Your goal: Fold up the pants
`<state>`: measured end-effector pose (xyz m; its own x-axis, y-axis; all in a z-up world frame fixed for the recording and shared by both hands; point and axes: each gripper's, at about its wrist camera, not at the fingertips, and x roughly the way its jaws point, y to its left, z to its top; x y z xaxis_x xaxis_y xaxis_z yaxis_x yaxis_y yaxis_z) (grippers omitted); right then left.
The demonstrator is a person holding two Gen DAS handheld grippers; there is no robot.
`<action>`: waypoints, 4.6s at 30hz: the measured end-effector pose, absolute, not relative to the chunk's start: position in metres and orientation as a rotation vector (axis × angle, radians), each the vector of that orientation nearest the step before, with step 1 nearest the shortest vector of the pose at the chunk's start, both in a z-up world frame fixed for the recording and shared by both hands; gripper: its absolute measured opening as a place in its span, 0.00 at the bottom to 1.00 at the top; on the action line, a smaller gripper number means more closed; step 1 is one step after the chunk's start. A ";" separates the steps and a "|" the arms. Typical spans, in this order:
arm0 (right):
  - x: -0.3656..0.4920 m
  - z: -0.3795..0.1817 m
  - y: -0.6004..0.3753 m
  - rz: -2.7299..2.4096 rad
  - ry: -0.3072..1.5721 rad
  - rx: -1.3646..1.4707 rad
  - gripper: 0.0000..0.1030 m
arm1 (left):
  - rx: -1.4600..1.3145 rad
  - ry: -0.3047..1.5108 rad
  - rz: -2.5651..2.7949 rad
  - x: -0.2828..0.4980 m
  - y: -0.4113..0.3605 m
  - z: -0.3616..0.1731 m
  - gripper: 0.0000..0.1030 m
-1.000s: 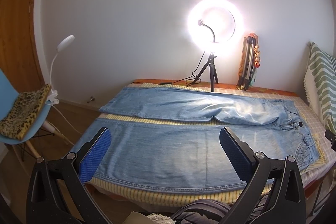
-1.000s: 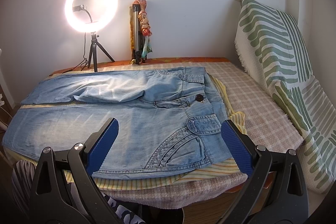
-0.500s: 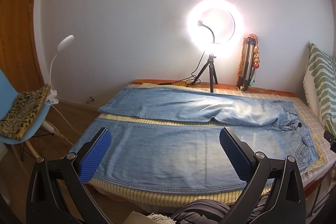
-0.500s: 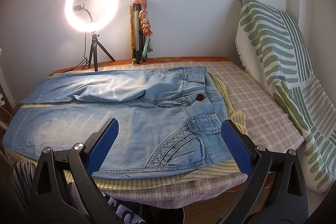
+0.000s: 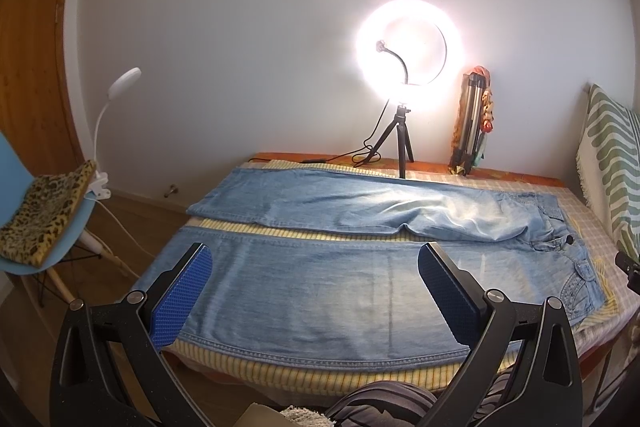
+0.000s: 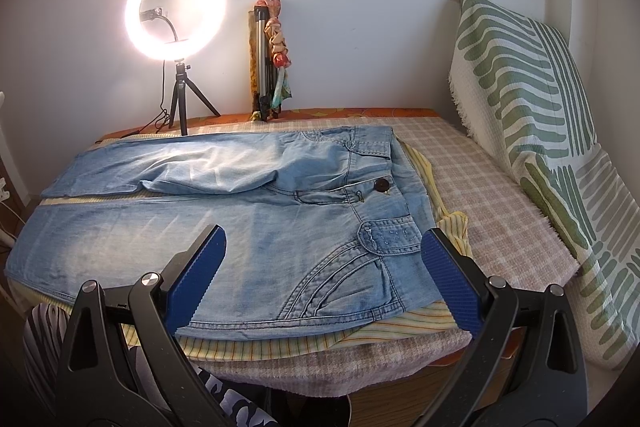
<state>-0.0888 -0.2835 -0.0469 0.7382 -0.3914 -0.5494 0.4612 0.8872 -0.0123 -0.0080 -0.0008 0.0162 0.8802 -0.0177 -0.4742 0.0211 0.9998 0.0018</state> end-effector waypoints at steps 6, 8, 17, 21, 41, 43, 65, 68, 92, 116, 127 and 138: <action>-0.089 -0.047 -0.284 -0.469 0.574 0.128 0.97 | 0.007 0.494 -0.020 -0.008 -0.001 0.016 1.00; -0.089 -0.047 -0.285 -0.469 0.575 0.128 0.97 | 0.008 0.494 -0.020 -0.008 -0.001 0.016 1.00; -0.088 -0.047 -0.281 -0.468 0.576 0.126 0.97 | 0.006 0.497 -0.019 -0.008 -0.001 0.015 1.00; -0.088 -0.047 -0.281 -0.468 0.576 0.126 0.97 | 0.007 0.502 -0.017 -0.007 0.001 0.014 1.00; -0.061 0.001 -0.278 -0.342 0.532 0.101 0.97 | -0.019 0.508 0.032 0.039 0.090 0.009 1.00; -0.051 0.010 -0.278 -0.314 0.530 0.091 0.97 | -0.022 0.529 0.033 0.052 0.097 0.008 0.99; 0.165 0.013 -0.294 -0.049 0.650 -0.055 0.83 | 0.051 0.679 -0.051 0.228 0.101 0.014 0.91; 0.200 0.001 -0.292 0.025 0.691 -0.068 0.80 | 0.056 0.709 -0.066 0.257 0.096 0.007 0.91; 0.428 -0.174 -0.256 0.361 1.003 -0.297 0.34 | 0.091 0.942 -0.180 0.392 0.016 -0.127 0.92; 0.436 -0.162 -0.245 0.378 0.978 -0.389 0.04 | -0.176 1.045 -0.164 0.426 0.050 -0.144 0.92; 0.352 -0.136 -0.220 0.508 0.925 -0.335 0.04 | -0.412 1.101 -0.106 0.459 0.061 -0.132 0.92; 0.332 -0.135 -0.217 0.536 0.901 -0.319 0.04 | -0.439 1.162 0.023 0.460 0.052 -0.169 0.73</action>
<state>0.3317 -0.2170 -0.1353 0.5033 0.3054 -0.8083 -0.5648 0.8242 -0.0403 0.4603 0.0523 -0.1690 0.4072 -0.2061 -0.8898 -0.2419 0.9150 -0.3227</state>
